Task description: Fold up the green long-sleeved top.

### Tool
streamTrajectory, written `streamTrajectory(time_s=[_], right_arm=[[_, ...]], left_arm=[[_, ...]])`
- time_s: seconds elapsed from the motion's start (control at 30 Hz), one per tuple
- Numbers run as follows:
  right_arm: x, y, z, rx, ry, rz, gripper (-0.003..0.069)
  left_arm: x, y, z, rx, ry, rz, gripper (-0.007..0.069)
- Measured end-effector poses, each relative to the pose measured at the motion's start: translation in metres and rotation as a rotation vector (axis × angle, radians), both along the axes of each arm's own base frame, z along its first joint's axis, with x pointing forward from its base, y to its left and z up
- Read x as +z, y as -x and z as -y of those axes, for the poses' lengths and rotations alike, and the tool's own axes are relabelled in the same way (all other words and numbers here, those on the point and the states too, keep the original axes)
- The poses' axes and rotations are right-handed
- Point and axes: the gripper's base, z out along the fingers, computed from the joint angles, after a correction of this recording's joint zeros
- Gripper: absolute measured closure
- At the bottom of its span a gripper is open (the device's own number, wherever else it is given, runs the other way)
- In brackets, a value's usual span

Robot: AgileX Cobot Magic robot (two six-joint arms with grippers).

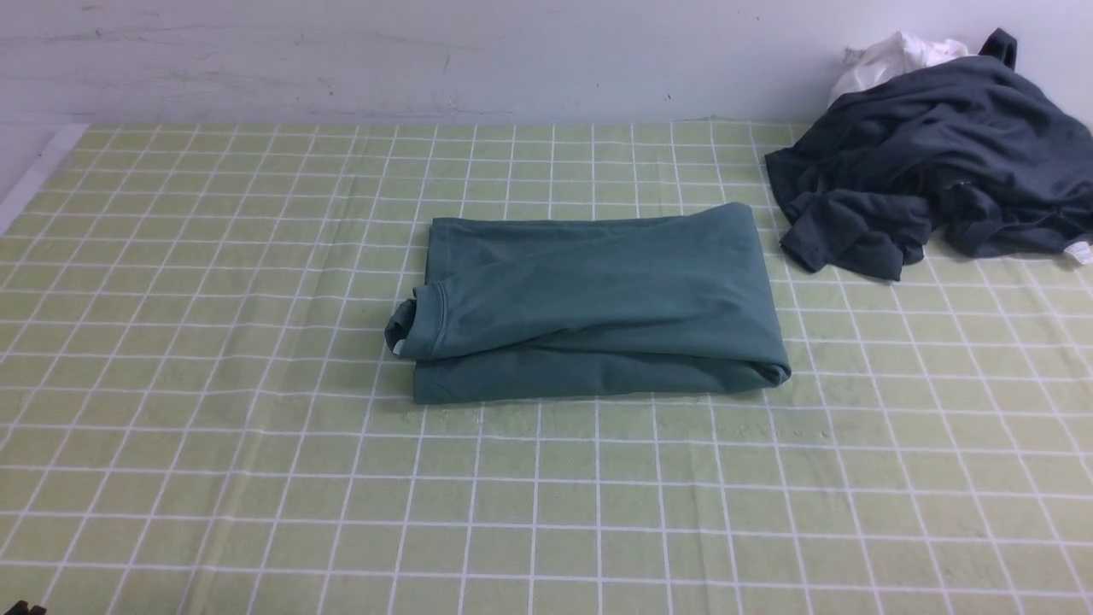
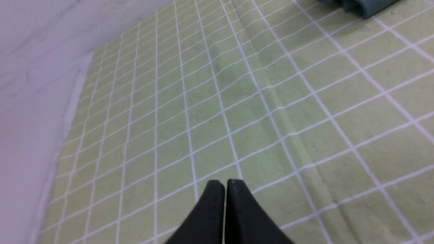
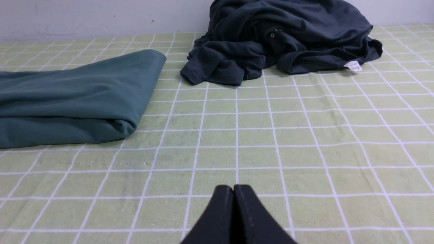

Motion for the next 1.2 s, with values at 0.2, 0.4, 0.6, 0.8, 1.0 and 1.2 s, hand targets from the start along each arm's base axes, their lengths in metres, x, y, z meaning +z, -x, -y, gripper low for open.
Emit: streamTrajectory(time_s=[0.2,0.4,0.6,0.8,1.0,1.2], right_arm=[[0.0000,0.0000,0.0000,0.000,-0.001,0.000,0.0675],[0.0000,0.0000,0.0000,0.000,-0.001,0.000,0.0675],[0.0000,0.0000,0.0001,-0.001,-0.001,0.000,0.0675],[0.0000,0.0000,0.0001,-0.001,-0.001,0.000,0.0675],[0.0000,0.0000,0.0001,-0.001,-0.001,0.000,0.0675],[0.0000,0.0000,0.0001,-0.001,-0.001,0.000,0.0675]], left_arm=[[0.0001,0.0000,-0.0004,-0.002,-0.023,0.001,0.0629],[-0.0001,0.0000,-0.0003,0.001,-0.010,-0.001,0.0629],[-0.0003,0.0001,0.0000,0.059,0.178,-0.002,0.0629],[-0.0003,0.0001,0.0000,0.156,0.475,-0.002,0.0629],[-0.0003,0.0001,0.0000,0.193,0.588,-0.001,0.0629],[-0.0003,0.0001,0.0000,0.195,0.594,-0.001,0.0629]])
